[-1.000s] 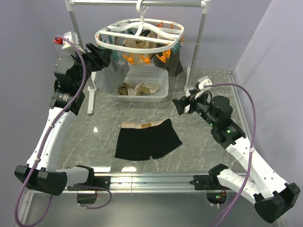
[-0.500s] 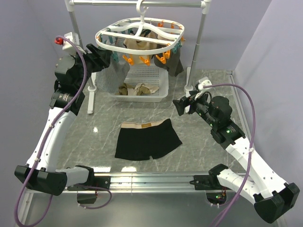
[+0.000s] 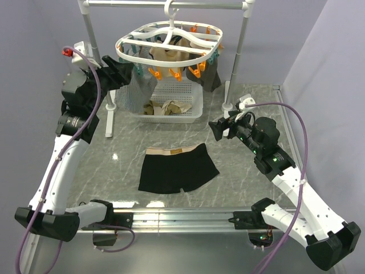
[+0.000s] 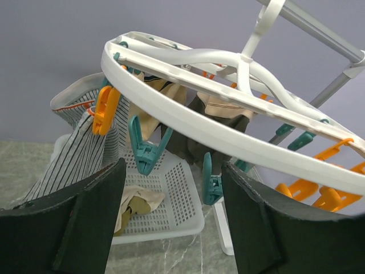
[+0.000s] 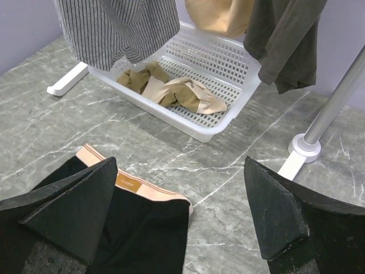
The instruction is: Clip the underwear to the hanger
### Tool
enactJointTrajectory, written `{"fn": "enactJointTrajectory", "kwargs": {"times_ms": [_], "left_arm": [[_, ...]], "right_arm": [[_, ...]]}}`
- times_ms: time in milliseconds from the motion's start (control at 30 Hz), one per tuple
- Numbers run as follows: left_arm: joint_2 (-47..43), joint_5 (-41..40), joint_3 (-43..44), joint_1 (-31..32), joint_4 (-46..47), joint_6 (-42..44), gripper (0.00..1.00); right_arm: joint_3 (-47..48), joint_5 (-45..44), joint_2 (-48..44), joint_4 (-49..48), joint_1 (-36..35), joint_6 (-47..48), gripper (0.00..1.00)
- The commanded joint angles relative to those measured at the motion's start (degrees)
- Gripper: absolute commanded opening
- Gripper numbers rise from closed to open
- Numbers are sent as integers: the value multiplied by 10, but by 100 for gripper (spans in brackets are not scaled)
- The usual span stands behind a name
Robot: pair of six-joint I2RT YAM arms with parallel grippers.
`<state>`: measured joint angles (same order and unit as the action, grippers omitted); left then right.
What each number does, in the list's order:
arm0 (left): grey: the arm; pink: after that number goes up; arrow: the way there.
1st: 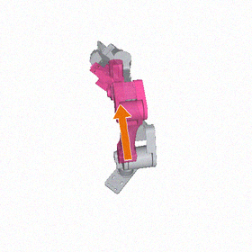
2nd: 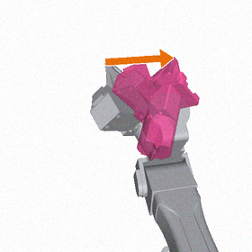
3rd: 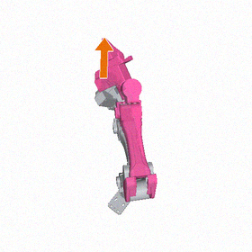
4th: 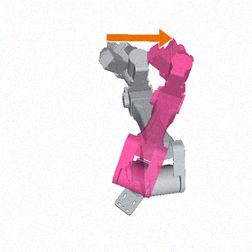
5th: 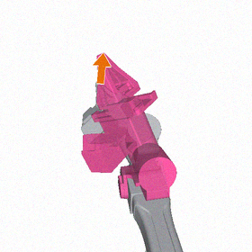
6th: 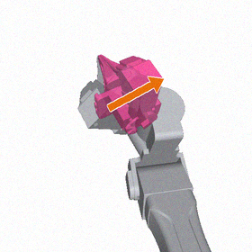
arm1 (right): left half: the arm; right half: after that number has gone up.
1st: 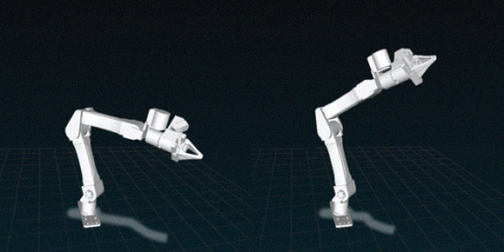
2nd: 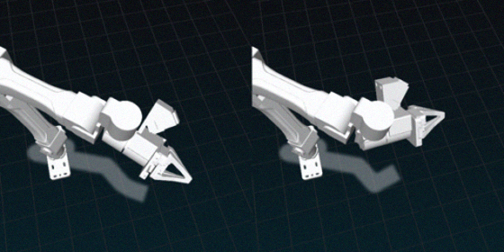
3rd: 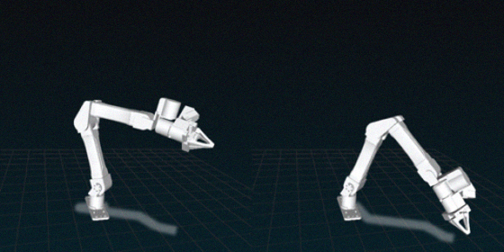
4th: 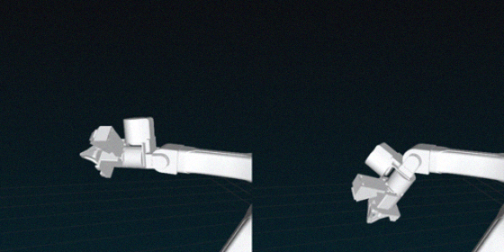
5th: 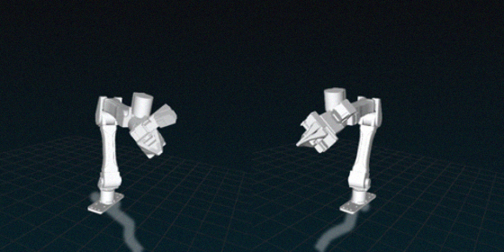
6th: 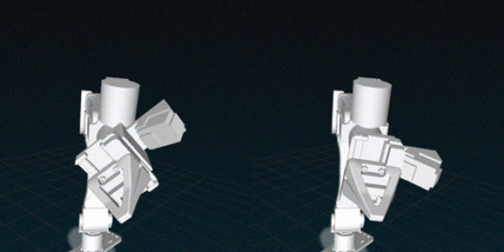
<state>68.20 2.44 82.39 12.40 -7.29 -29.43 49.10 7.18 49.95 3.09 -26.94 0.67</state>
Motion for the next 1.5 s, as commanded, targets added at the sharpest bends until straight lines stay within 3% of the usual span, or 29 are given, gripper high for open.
{"fn": "enactJointTrajectory", "kwargs": {"times_ms": [0,300,667,1000,1467], "left_arm": [[-35,11,-11,-4,-8,12,73],[-54,13,-35,-23,-26,-6,73],[-29,73,-41,-23,45,6,75],[26,85,-9,-23,82,-17,74],[28,111,-17,-24,142,-20,74]], "right_arm": [[-1,6,-14,-21,5,-6,98],[-7,12,-18,-22,6,-22,98],[-6,12,-15,-22,7,-21,98],[-1,18,-13,-20,11,-32,98],[-4,23,-13,-21,14,-34,97]]}}
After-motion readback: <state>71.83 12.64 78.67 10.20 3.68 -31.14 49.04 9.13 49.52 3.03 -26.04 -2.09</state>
